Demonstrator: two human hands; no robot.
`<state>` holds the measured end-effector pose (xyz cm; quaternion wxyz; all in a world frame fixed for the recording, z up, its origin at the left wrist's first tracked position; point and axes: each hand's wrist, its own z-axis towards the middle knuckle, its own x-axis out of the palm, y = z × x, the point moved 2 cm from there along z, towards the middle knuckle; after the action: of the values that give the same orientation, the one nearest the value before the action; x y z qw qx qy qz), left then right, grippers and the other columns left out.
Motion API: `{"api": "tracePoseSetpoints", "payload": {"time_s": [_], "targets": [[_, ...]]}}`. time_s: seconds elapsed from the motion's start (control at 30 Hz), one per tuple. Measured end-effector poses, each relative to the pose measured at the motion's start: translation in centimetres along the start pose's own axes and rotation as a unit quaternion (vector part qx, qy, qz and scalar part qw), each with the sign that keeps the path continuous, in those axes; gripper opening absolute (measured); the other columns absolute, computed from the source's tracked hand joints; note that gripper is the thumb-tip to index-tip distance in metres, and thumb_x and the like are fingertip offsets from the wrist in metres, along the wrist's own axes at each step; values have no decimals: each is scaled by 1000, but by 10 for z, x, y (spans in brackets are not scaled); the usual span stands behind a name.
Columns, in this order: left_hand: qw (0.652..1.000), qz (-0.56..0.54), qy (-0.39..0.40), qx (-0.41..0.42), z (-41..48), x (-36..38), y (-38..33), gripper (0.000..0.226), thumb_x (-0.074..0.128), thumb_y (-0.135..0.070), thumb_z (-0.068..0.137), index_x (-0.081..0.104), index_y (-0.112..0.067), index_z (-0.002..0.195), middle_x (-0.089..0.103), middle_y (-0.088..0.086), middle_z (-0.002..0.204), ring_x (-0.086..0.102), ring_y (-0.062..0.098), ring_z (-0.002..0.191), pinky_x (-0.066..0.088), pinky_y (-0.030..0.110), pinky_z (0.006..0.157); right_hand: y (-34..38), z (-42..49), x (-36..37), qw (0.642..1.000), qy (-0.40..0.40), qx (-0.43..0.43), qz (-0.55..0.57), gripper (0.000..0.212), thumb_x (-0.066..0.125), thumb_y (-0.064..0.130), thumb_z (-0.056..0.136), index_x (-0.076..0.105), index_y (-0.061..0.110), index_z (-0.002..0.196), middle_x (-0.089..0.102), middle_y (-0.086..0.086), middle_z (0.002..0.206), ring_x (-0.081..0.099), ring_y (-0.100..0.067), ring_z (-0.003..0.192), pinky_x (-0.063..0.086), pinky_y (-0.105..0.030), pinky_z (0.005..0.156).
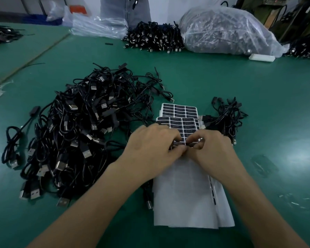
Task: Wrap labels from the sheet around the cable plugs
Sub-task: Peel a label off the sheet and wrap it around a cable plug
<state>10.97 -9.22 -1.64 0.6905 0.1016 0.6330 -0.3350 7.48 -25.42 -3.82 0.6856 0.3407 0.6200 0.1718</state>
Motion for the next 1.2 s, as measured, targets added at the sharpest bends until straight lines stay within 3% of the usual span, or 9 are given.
{"api": "tracePoseSetpoints", "payload": {"time_s": [0.13,0.43,0.53,0.73,0.9,0.97,1.03,1.1,1.2], "targets": [[992,-124,1,17,-2,16,12,22,60,-53,94,73,-38,105,56,-21,82,53,3,87,42,26,67,-3,2,-2,1000,-2,-14,-11,18,83,33,75,65,31,77,63,8,65,58,0,59,39,-10,48],[992,-121,5,43,-10,28,16,29,59,-61,89,72,-47,110,54,-17,91,49,6,92,45,32,77,-5,0,-12,996,87,-14,15,25,84,41,76,69,22,69,50,17,45,43,2,42,32,-11,40],[991,-125,-33,47,-11,28,16,19,66,-50,91,75,-40,104,56,-18,92,47,4,91,41,30,77,-7,2,-17,999,41,1,33,23,76,42,84,68,24,73,53,17,46,46,1,44,33,-12,42],[951,-290,-101,-43,-10,30,22,7,52,-44,95,54,-38,97,67,-17,85,64,7,82,55,42,77,-7,-5,-15,997,7,59,-40,46,80,58,71,55,33,100,64,1,90,60,-18,90,50,-33,70],[907,-381,-172,-51,-11,28,25,18,45,-23,106,46,-36,93,64,-10,71,58,5,61,54,30,61,-6,-7,-18,994,47,97,-27,73,88,55,63,54,27,122,62,-1,109,59,-19,97,47,-31,73],[899,-394,-182,-55,-10,26,26,18,43,-18,107,50,-32,97,58,-8,66,53,10,59,54,42,61,-7,-6,-21,992,50,108,-39,83,90,53,62,54,23,130,61,-5,116,58,-20,101,45,-31,75],[896,-404,-175,-53,-9,27,24,14,42,-17,107,55,-23,104,53,-2,65,48,20,58,50,46,57,-7,-6,-22,993,52,102,-20,73,93,46,60,59,22,120,68,0,102,64,-14,89,44,-25,61],[896,-406,-172,-49,-9,27,23,16,41,-20,106,57,-19,104,51,-10,61,41,8,50,40,30,49,-7,-5,-23,993,60,85,49,49,94,33,61,65,22,100,71,10,72,67,-3,63,43,-18,50],[890,-423,-162,-49,-10,25,21,21,40,-23,106,54,-15,92,51,-23,57,40,0,48,31,11,48,-8,-2,-21,989,70,58,120,22,88,28,72,73,16,83,74,5,71,72,-14,64,56,-32,61]]}}
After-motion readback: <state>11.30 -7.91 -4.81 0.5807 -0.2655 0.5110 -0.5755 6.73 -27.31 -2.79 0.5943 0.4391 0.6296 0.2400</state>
